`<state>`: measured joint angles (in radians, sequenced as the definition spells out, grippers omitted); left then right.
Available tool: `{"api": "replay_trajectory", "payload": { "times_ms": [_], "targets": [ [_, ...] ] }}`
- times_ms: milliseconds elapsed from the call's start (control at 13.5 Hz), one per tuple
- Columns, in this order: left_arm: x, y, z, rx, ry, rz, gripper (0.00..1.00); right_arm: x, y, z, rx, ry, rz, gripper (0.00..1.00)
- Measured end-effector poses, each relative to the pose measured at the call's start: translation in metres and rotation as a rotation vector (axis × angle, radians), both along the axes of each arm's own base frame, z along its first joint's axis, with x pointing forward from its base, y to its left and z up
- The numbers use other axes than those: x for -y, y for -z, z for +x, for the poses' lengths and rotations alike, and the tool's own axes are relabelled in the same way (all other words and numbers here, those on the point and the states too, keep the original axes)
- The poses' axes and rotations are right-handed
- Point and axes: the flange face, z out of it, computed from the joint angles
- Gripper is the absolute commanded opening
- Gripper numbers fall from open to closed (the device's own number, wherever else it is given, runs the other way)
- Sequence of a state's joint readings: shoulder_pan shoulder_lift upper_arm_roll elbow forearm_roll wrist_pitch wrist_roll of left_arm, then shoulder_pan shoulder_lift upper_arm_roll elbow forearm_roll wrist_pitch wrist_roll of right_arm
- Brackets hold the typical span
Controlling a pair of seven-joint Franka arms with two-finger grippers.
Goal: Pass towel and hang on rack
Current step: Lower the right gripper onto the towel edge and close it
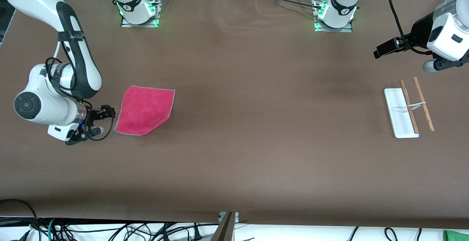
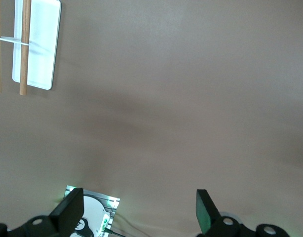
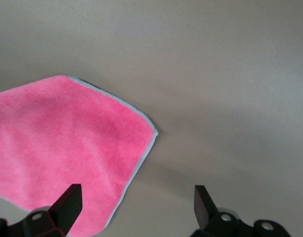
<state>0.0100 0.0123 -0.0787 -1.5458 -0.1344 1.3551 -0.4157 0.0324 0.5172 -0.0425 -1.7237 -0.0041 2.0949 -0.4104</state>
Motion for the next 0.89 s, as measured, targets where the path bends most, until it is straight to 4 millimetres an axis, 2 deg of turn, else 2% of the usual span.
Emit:
{"api": "replay_trajectory", "payload": {
  "times_ms": [370, 887],
  "targets": [
    [0.0, 0.0, 0.0, 0.0, 0.0, 0.0, 1.0, -0.005, 0.037, 0.004, 0.015, -0.051, 0.008, 1.0],
    [0.0, 0.0, 0.0, 0.0, 0.0, 0.0, 1.0, -0.011, 0.071, 0.008, 0.038, -0.098, 0.026, 1.0]
  ]
}}
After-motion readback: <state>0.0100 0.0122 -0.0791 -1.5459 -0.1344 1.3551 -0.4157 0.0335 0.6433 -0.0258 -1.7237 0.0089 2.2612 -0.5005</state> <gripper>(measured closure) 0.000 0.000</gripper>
